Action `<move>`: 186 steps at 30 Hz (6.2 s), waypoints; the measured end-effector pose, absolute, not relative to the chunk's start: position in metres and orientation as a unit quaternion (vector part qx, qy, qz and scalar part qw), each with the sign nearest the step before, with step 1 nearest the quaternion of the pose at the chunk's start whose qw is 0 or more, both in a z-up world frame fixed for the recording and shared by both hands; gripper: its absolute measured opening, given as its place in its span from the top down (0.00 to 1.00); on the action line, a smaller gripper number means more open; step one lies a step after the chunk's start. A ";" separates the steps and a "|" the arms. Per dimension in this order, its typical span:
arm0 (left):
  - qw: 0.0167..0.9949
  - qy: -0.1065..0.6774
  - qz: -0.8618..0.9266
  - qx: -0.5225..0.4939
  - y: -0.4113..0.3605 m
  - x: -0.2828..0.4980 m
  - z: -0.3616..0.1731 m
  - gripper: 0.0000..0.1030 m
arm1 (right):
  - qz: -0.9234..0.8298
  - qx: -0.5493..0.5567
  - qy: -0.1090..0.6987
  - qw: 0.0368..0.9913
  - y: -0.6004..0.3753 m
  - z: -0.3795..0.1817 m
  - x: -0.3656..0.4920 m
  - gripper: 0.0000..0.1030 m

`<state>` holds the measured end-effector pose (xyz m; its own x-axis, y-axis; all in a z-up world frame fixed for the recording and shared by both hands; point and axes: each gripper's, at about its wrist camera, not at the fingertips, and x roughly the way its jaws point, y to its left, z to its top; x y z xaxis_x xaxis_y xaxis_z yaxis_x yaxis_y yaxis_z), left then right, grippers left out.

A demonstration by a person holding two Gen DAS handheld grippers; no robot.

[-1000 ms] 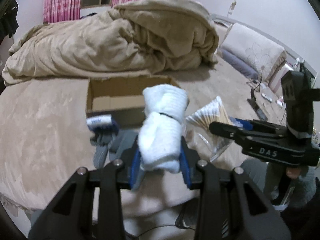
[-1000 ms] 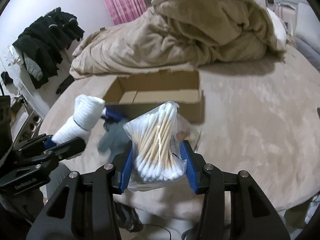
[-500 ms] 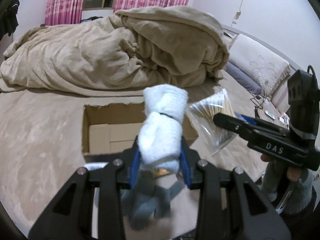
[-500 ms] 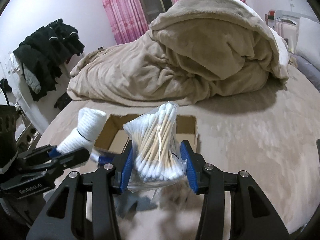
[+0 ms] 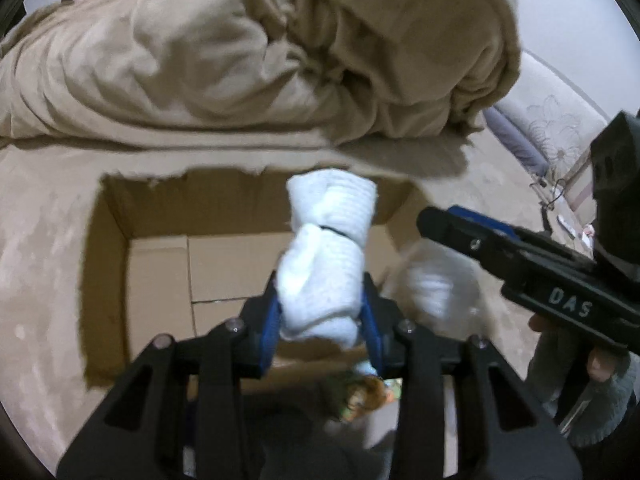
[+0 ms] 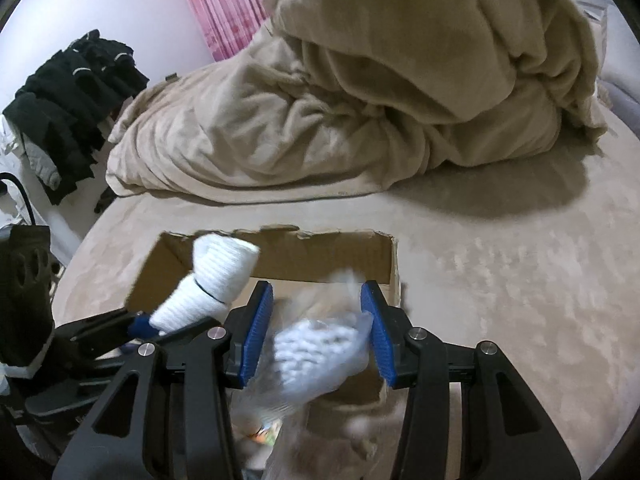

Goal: Organize objects
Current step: 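Lower the white socks into the box with the left tool while the right tool drops the swab bag in, then grasp the grey glove with the left tool while the right tool grasps the snack bag, then carry the grey glove into the box with the left tool while the right tool drops the snack bag in, then grasp the dotted grey gloves with the left tool while the right tool grasps the cartoon tissue pack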

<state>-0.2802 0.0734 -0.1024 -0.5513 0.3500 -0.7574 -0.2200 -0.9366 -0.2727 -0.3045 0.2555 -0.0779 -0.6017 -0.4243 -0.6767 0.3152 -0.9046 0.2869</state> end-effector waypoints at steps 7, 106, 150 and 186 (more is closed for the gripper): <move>0.159 -0.078 0.872 -0.457 0.075 -0.282 -0.107 0.56 | -0.898 0.388 -0.066 0.197 0.255 -0.083 -0.305 0.53; 0.108 -0.112 0.916 -0.370 0.019 -0.100 -0.028 0.59 | -0.898 0.364 -0.074 0.236 0.276 -0.027 -0.163 0.39; 0.133 -0.036 0.890 -0.435 0.022 -0.280 -0.102 0.41 | -0.881 0.384 -0.041 0.272 0.174 -0.095 -0.321 0.35; 0.099 -0.077 0.927 -0.354 -0.009 -0.100 -0.015 0.11 | -0.920 0.307 -0.054 0.238 0.235 0.009 -0.159 0.11</move>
<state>-0.0998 -0.0090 -0.0153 -0.7293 0.2387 -0.6412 -0.1298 -0.9684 -0.2129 -0.1586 0.2353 0.0094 -0.6989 -0.4706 -0.5386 0.4047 -0.8811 0.2447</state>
